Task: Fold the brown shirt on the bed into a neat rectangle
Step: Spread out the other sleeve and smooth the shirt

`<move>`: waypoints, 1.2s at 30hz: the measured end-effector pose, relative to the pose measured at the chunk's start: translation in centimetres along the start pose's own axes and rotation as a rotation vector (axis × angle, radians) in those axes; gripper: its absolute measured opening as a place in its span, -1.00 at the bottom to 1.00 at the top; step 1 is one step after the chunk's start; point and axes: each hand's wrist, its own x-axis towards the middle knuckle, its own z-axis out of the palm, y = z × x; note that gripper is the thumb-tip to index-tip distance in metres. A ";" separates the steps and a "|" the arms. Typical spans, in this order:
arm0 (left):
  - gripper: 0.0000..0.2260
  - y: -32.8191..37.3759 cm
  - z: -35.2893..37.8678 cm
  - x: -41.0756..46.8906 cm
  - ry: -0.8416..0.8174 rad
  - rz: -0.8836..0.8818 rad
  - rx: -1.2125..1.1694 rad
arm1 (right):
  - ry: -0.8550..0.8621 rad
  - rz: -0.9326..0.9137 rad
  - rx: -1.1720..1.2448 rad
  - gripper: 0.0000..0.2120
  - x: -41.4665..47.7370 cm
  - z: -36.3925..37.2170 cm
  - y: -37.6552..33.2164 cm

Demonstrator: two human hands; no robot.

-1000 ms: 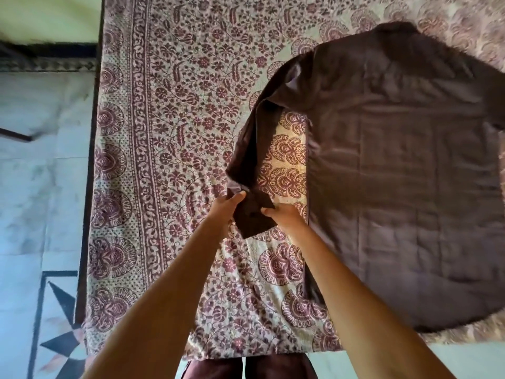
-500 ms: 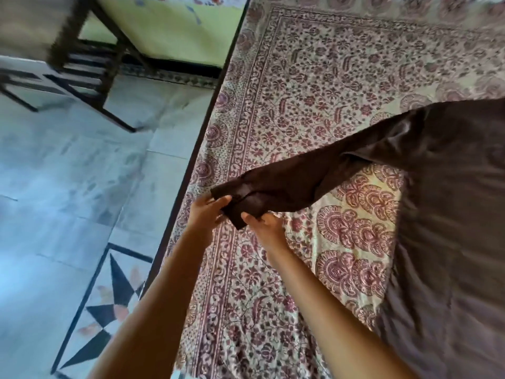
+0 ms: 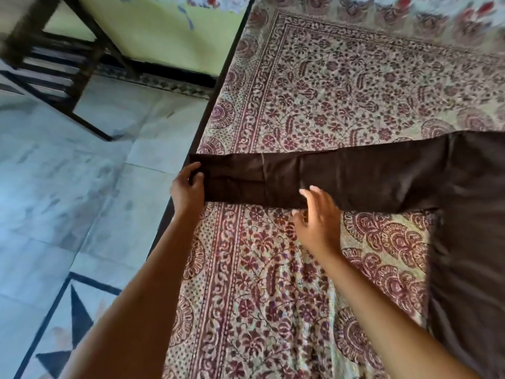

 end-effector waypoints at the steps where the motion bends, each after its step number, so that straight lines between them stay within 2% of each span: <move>1: -0.67 -0.1 0.1 0.3 -0.055 0.079 0.091 | -0.050 0.029 -0.044 -0.46 0.7 0.3 0.5; 3: -0.54 -0.5 -0.1 0.9 -0.107 0.207 0.236 | -0.133 0.096 -0.123 -0.35 1.9 0.6 0.9; 6: -0.50 -0.9 -0.5 1.9 -0.028 0.244 0.218 | -0.204 0.161 -0.229 -0.37 3.8 1.0 1.2; 9: -0.51 -0.8 0.3 2.6 -0.046 0.231 0.269 | -0.304 0.173 -0.228 -0.38 5.1 1.7 1.7; 12: -0.53 0.1 1.1 2.7 0.010 0.121 0.372 | -0.314 0.132 -0.185 -0.39 5.9 2.2 2.1; 15: -0.55 1.9 2.8 1.1 0.073 0.064 0.550 | -0.316 0.105 0.013 -0.42 6.0 1.7 2.9; 17: -0.57 3.5 5.2 -0.7 0.023 0.184 0.576 | -0.248 0.079 0.211 -0.43 6.0 0.3 3.8; 19: -0.58 5.3 8.7 -2.9 -0.074 0.330 0.578 | -0.157 0.060 0.274 -0.48 6.2 -1.6 5.6; 21: -0.60 7.1 12.6 -5.0 -0.162 0.428 0.551 | -0.058 0.069 0.252 -0.50 6.3 -3.4 8.0; 24: -0.63 9.8 19.1 -8.4 -0.292 0.548 0.499 | 0.129 0.183 0.162 -0.51 5.9 -6.3 13.7; 26: -0.63 11.4 22.9 -10.4 -0.353 0.640 0.474 | 0.189 0.248 0.057 -0.51 5.1 -7.9 18.0; 32: -0.60 15.8 32.7 -13.6 -0.602 0.937 0.517 | 0.005 0.414 -0.215 -0.37 4.6 -10.9 28.1; 34: -0.62 16.9 35.3 -13.4 -0.616 0.978 0.544 | -0.053 0.456 -0.237 -0.36 5.3 -10.8 30.0; 36: -0.63 18.5 37.3 -12.8 -0.548 0.923 0.534 | -0.046 0.424 -0.294 -0.35 5.7 -10.0 31.0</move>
